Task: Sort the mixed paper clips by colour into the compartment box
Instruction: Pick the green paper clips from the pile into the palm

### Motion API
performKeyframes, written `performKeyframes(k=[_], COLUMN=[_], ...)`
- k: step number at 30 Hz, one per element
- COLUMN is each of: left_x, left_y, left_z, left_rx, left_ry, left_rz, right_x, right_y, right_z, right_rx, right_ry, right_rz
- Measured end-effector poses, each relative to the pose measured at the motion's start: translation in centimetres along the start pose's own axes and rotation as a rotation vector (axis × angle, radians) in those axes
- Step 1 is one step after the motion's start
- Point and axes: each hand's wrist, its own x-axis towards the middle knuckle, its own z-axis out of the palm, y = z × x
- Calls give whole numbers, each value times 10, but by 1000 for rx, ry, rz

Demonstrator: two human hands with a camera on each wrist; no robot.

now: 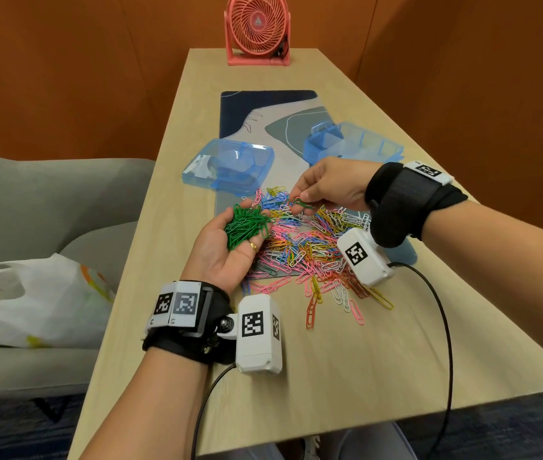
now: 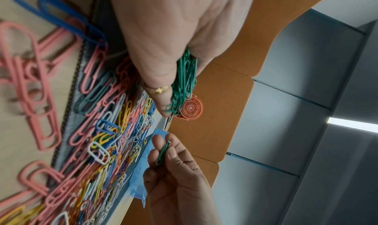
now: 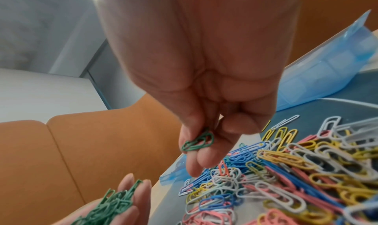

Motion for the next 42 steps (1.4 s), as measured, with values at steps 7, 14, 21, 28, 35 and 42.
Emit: performKeyframes(k=[7,14,21,28,35,42], left_x=[0,0,-1,0,-1,-2], left_y=[0,0,-4,-5,-4,-3], left_z=[0,1,3,2,0,1], left_rx=[-6,-12,28,-38,-45,-38], left_ry=[-7,-4,16,-2,-84,-84], left_rz=[-1,2,-11,-27,-54,-50], right_x=[-1,-1,-8,-15,-12,-15], right_y=[0,-3,-12,-37,-44,-45], right_z=[-2,-3,8,32,42,44], right_rx=[86,82,150,63,50,-259], right_ry=[-29,-19,-55,-87,-83,18], right_rz=[24,42,-52,-225,-229,-318])
